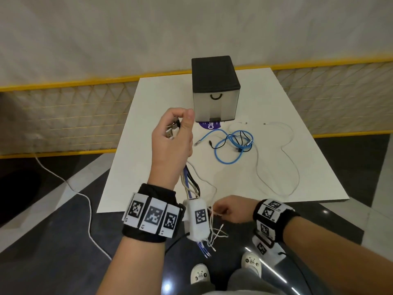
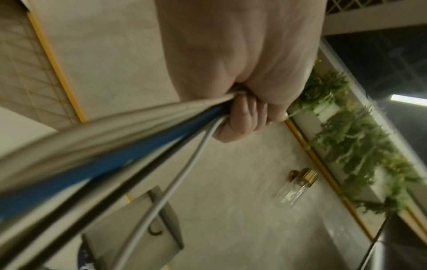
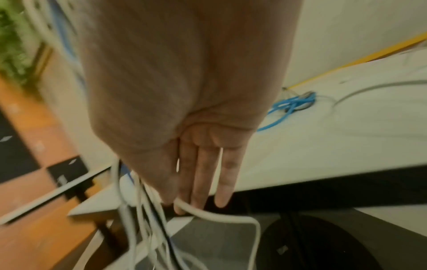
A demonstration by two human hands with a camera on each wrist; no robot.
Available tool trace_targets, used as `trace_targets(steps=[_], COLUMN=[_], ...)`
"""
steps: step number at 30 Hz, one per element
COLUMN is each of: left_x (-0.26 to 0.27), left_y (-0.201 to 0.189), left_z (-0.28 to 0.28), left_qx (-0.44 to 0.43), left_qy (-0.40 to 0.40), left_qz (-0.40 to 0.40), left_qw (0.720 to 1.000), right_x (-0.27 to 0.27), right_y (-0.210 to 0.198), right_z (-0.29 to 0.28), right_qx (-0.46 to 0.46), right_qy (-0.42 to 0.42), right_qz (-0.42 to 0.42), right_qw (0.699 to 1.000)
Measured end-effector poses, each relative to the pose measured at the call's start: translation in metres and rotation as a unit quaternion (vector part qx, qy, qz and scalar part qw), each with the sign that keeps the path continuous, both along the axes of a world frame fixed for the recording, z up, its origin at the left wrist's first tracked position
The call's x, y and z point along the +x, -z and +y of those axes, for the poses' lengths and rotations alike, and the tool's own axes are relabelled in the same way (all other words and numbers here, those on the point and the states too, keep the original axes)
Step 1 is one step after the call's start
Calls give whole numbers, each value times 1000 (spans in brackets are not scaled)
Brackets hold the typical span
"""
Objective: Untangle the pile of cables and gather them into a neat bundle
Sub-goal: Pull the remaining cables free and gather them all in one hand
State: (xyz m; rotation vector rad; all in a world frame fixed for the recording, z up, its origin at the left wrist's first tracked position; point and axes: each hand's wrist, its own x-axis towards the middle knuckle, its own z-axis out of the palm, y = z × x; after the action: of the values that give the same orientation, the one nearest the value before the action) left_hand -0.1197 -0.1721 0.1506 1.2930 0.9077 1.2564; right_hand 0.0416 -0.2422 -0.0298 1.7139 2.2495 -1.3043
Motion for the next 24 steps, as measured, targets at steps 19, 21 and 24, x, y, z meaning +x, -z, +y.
trace_targets(steps=[19,21,24], left_x=[36,35,32], left_y=[84,88,93], left_z=[39,46,53], left_qx=[-162,-173,-184], left_qy=[-157,-173,-193], left_qz=[27,23,13], left_qw=[974,969,964], right_x=[66,70,75], right_y=[4,14,16], right_z=[177,186,187], right_qx=[125,122,168], right_qy=[111,99,99], right_qz=[-136,-191,-190], right_qw=[976,969,962])
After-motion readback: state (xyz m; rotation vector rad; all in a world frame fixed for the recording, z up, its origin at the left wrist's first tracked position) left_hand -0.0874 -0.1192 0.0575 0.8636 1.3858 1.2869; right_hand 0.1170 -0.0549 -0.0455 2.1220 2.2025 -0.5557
